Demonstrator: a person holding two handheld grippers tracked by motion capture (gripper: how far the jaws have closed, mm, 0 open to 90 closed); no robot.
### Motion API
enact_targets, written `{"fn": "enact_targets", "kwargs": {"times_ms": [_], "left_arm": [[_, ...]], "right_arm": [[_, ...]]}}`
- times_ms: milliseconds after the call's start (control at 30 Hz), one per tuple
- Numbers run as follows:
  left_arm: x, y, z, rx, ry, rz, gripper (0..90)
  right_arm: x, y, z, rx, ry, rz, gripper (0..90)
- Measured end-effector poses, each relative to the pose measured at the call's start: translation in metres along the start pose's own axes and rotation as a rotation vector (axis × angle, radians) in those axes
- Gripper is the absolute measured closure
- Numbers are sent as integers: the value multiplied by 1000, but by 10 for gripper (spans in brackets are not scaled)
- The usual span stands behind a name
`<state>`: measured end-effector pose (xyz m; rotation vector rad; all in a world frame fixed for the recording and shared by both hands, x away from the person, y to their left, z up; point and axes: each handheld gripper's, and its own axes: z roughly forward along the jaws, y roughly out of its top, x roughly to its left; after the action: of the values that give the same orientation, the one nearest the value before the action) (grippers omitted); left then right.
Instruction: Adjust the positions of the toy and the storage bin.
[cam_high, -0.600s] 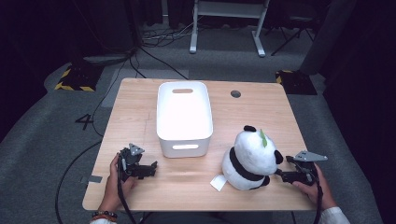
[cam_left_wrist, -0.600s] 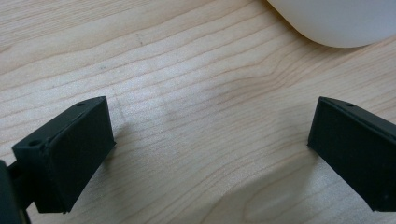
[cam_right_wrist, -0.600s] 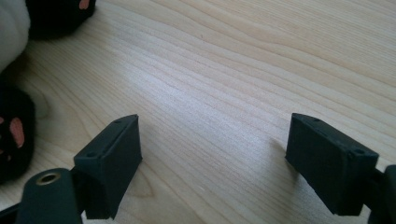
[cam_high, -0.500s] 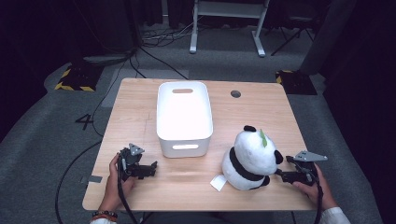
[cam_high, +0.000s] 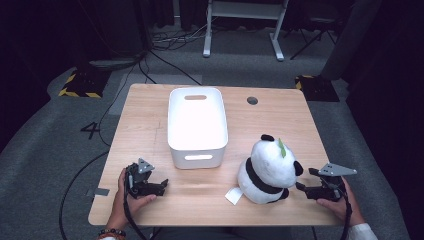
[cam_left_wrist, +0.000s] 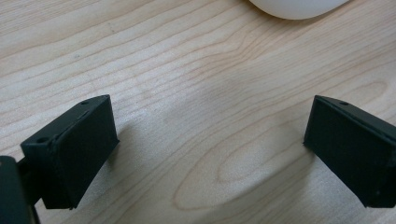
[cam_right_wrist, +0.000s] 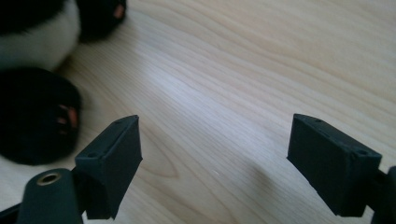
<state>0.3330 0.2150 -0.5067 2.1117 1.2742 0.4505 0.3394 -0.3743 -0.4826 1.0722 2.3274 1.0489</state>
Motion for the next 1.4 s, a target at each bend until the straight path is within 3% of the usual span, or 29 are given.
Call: {"fn": "enact_targets", "kwargs": {"times_ms": [500,1067,1400], "left_arm": [[-1,0,0,-2,6,-6,30],[-1,0,0,-2,7,-10,32],[-2,0,-1,0,13,-13,33]], "right_arm": [[26,9,-22,-75,89,-62,195],[59,17,-21,-109,199,-137,186],[72,18,-9,-86,223,-162,176]]}}
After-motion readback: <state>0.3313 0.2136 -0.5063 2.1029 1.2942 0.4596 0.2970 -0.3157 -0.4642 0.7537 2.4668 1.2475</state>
